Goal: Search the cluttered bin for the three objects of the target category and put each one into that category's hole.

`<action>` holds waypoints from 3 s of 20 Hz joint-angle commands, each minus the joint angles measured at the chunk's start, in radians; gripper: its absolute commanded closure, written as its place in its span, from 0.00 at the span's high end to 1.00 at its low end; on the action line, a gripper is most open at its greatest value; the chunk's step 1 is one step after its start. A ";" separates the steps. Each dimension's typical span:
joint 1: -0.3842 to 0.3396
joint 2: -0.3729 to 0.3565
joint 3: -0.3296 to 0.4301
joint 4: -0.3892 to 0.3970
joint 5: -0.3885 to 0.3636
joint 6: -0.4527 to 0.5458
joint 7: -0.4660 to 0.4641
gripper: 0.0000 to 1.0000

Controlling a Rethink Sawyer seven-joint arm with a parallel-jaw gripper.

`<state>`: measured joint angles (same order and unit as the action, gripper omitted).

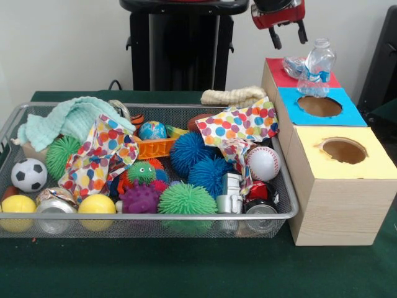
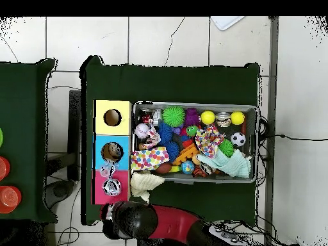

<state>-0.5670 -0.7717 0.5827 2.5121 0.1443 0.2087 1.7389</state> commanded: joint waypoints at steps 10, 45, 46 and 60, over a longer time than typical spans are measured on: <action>0.056 0.075 -0.092 -0.136 -0.029 -0.132 0.145 1.00; 0.120 0.143 -0.114 -0.182 0.002 -0.223 0.205 1.00; 0.123 0.144 -0.118 -0.184 0.001 -0.225 0.203 1.00; 0.142 0.149 -0.147 -0.193 0.004 -0.255 0.196 1.00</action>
<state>-0.4252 -0.6705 0.4617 2.4978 0.1089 0.0368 1.7389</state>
